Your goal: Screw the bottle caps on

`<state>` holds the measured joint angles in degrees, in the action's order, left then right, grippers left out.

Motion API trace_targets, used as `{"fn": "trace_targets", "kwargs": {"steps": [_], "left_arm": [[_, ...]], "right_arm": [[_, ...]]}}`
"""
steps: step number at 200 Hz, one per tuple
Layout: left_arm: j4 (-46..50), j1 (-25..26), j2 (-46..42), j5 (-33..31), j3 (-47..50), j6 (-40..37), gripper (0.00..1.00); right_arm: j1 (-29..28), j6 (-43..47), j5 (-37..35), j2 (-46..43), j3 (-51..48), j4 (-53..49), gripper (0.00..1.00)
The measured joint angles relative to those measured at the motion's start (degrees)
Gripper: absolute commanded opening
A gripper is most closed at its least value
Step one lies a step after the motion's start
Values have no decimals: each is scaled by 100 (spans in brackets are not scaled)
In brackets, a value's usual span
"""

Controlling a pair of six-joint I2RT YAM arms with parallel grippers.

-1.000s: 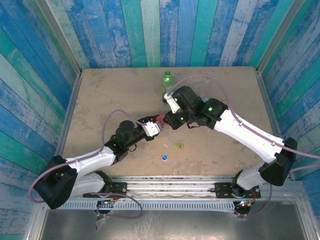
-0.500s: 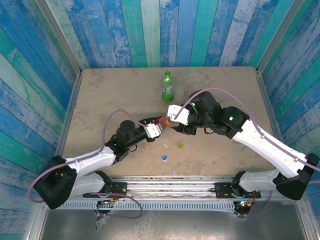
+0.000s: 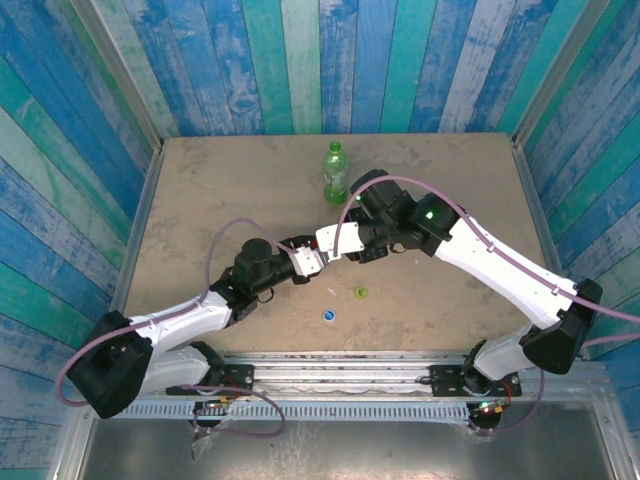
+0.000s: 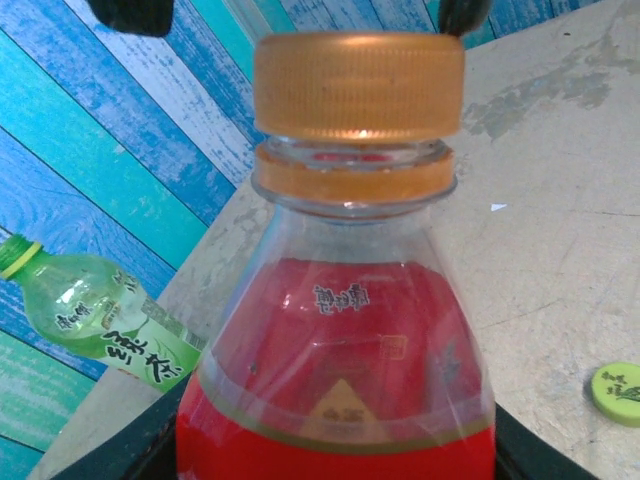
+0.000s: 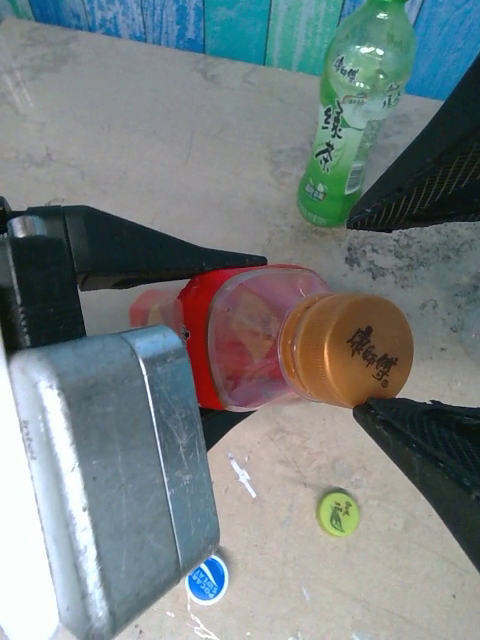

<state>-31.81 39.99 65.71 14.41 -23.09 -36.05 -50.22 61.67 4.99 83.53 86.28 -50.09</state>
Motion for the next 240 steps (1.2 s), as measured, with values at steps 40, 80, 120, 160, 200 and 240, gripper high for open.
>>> {"fn": "trace_targets", "kwargs": {"steps": [40, 80, 120, 160, 200, 240], "left_arm": [[44, -2, 0, 72, 0, 0, 52], [11, 0, 0, 92, -2, 2, 52], [20, 4, 0, 122, 0, 2, 52], [35, 0, 0, 118, -2, 13, 51], [4, -2, -2, 74, -2, 72, 51], [-70, 2, -2, -33, -70, 87, 51]], "right_arm": [[-28, 63, 46, 57, 24, -133, 46], [-28, 72, 133, 120, 68, -332, 45], [-28, 37, 125, 164, 85, -396, 35], [-28, -142, 83, 273, 181, -400, 30], [-28, -1113, 24, 184, 63, -221, 4], [-109, -4398, -350, -341, -621, 603, 2]]}}
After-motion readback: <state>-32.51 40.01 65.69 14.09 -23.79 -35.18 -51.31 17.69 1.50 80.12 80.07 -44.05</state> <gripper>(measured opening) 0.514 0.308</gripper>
